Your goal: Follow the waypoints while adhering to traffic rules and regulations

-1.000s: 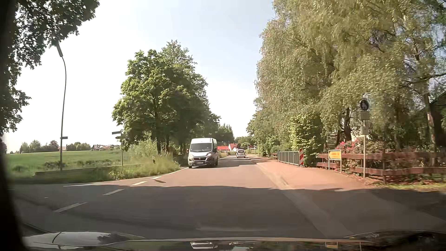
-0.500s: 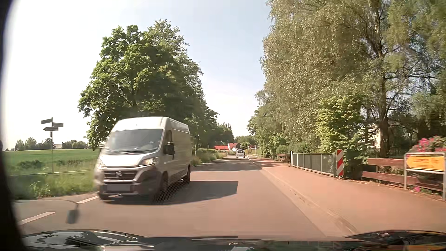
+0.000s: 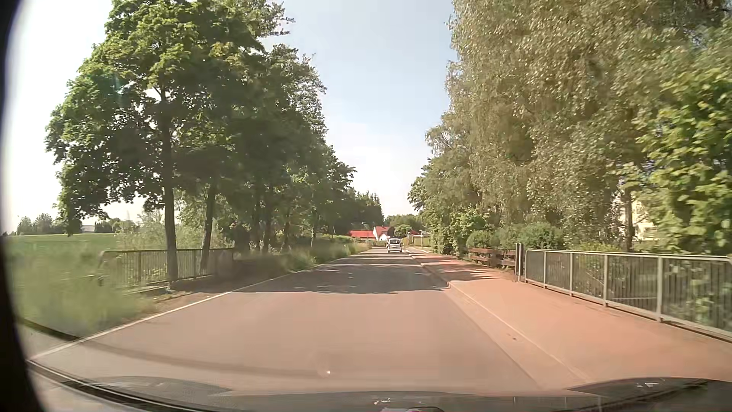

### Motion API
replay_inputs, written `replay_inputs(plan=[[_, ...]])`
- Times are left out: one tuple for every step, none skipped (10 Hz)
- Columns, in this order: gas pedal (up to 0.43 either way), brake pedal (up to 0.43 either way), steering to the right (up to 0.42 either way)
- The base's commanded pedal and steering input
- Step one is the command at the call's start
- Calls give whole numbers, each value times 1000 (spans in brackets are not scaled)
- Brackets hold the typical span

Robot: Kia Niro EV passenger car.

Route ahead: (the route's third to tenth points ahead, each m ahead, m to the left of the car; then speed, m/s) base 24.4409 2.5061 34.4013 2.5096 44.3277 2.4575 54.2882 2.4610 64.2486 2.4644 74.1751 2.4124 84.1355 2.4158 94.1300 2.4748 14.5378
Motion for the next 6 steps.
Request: replay_inputs(plan=[[177, 0, 0], [177, 0, 0], [177, 0, 0], [177, 0, 0], [177, 0, 0], [177, 0, 0]])
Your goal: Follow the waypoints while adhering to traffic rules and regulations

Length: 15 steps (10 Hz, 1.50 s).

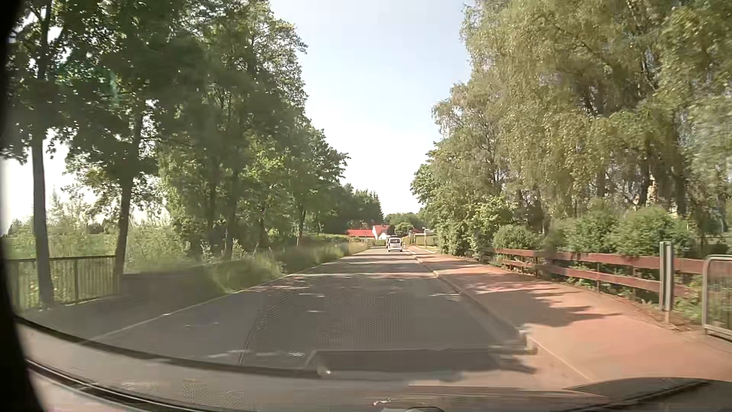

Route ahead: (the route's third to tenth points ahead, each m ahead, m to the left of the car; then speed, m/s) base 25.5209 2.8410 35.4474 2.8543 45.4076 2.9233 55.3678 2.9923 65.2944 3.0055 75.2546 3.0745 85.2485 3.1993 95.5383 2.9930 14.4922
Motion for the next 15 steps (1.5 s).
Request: replay_inputs(plan=[[177, 0, 0], [177, 0, 0], [177, 0, 0], [169, 0, 0], [150, 0, 0], [150, 0, 0], [130, 0, 1], [118, 0, 1], [118, 0, 1], [118, 0, 1], [110, 0, 1], [110, 0, 1], [110, 0, 1], [110, 0, 1], [110, 0, 1]])
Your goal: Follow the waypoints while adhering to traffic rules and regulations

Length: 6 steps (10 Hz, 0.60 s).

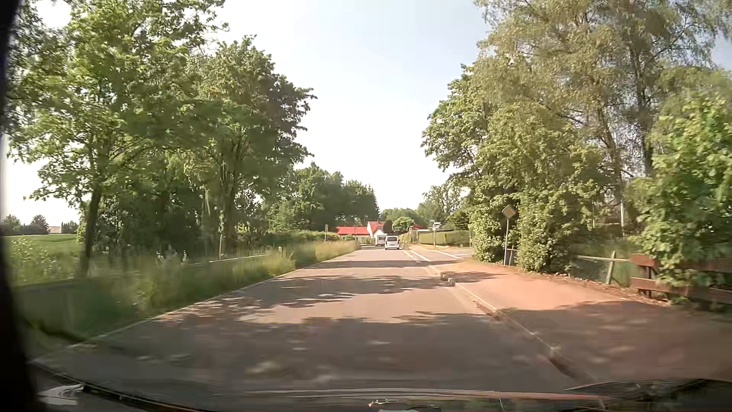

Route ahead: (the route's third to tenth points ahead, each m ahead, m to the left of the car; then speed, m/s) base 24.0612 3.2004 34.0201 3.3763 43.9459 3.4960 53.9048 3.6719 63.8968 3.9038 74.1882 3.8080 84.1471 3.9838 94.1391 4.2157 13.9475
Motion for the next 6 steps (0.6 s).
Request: replay_inputs(plan=[[110, 0, 1], [110, 0, 1], [118, 0, 1], [118, 0, 1], [130, 0, 1], [138, 0, 0]])
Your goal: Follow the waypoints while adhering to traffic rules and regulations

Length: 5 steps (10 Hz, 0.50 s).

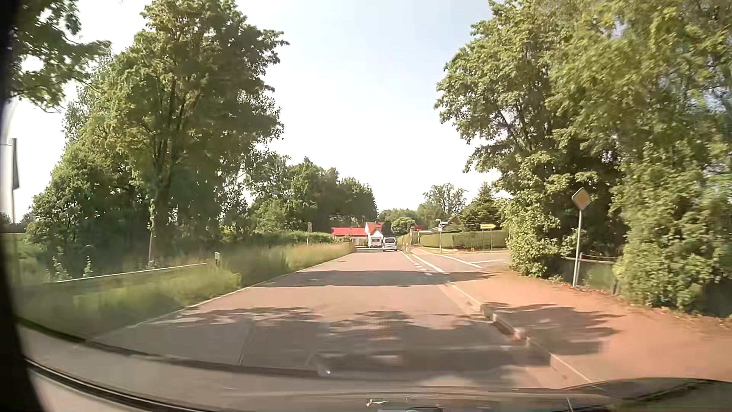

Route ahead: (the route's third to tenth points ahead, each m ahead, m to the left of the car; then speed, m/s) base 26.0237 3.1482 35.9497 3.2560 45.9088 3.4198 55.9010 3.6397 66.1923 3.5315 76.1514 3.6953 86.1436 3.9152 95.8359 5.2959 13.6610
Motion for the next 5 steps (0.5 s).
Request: replay_inputs(plan=[[150, 0, 0], [157, 0, 0], [157, 0, 0], [157, 0, 0], [157, 0, 0]])
